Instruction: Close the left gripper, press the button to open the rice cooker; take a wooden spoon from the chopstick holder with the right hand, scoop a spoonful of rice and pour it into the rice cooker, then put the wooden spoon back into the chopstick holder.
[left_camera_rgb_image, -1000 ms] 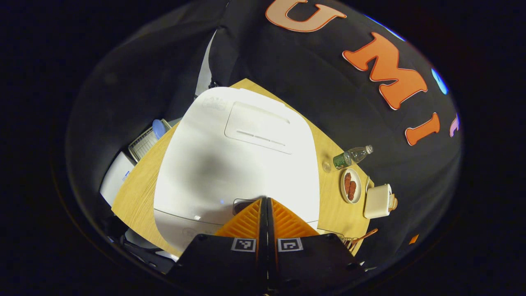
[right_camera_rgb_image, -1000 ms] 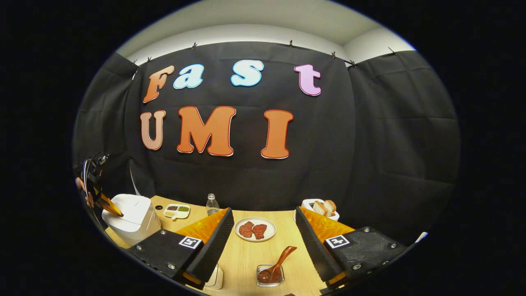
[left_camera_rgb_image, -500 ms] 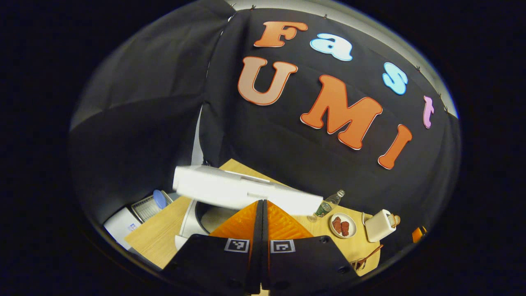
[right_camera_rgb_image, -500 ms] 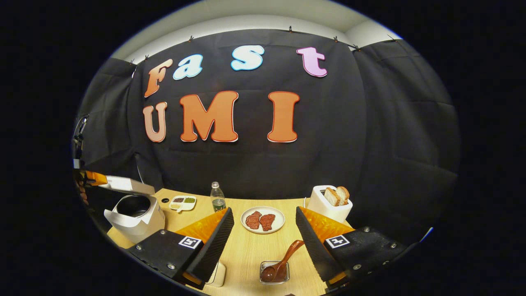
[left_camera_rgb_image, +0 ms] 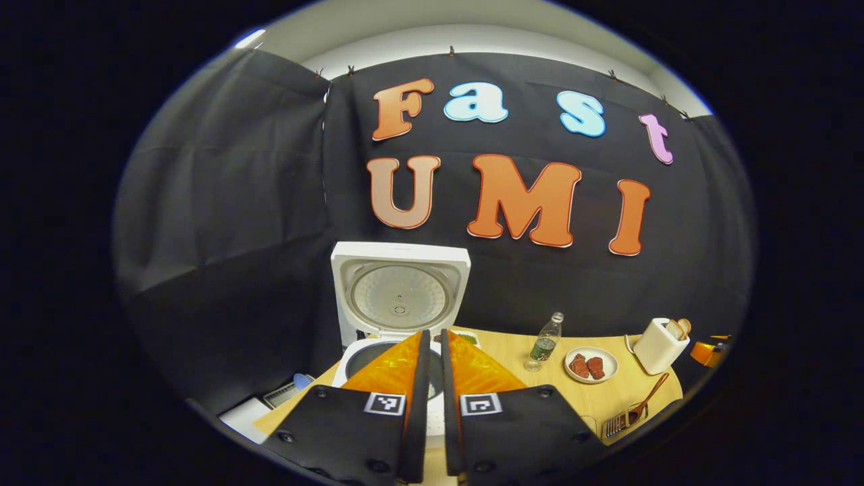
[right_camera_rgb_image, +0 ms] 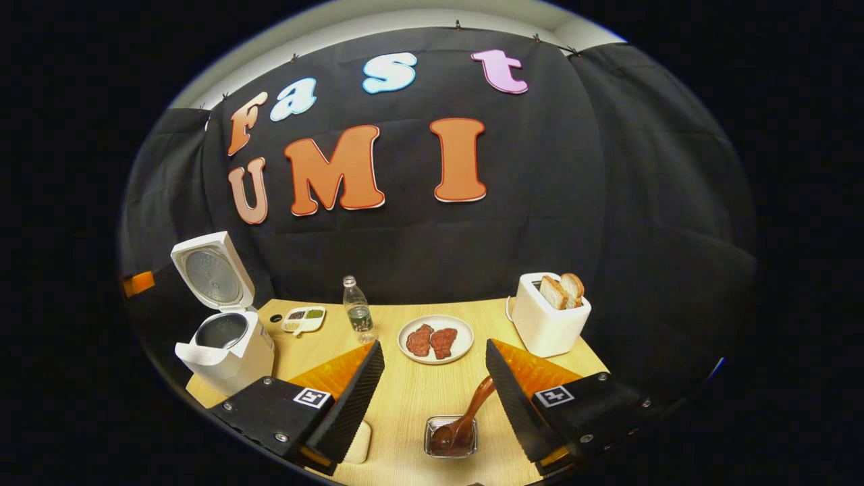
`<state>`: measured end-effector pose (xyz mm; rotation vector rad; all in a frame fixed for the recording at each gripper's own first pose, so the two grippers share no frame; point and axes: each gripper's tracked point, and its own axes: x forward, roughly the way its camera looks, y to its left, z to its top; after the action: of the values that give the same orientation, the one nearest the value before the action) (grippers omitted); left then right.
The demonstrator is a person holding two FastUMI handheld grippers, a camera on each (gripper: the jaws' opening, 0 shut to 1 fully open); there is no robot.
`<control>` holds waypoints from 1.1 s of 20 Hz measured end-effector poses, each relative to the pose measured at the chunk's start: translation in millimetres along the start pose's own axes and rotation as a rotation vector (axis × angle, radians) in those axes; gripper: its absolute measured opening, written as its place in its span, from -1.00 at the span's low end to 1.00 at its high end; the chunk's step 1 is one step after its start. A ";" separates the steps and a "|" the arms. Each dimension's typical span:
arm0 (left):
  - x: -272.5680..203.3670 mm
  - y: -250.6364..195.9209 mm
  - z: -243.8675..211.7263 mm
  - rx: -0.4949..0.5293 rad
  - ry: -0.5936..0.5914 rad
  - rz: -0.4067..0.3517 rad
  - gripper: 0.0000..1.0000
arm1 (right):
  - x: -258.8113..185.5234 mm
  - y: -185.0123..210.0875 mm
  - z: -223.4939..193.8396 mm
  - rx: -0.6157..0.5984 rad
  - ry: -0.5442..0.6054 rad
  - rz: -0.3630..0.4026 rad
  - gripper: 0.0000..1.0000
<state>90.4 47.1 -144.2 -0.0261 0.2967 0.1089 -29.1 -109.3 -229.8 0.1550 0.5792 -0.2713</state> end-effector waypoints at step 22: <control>-83.2 -44.0 -44.1 0.154 0.030 0.110 0.73 | 104.7 -57.2 -147.1 0.250 0.479 -0.034 0.49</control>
<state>3.4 -7.0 -161.5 0.1413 0.3360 0.1943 -38.1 -153.3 -413.7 0.4594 1.0227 -0.3425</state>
